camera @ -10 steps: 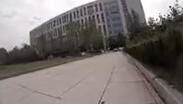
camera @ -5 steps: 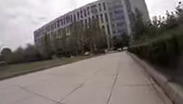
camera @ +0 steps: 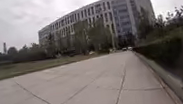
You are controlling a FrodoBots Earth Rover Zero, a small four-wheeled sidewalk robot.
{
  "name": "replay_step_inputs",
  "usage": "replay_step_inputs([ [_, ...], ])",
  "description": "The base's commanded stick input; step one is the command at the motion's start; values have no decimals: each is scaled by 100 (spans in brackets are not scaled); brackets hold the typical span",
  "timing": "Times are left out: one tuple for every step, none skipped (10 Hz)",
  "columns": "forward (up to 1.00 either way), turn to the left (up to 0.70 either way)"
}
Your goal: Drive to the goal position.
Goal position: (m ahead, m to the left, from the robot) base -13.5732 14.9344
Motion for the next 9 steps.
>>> replay_step_inputs([
  [42,25],
  [42,25],
  [42,25],
  [42,25],
  [42,25],
  [42,11],
  [42,0],
  [42,0],
  [42,0],
])
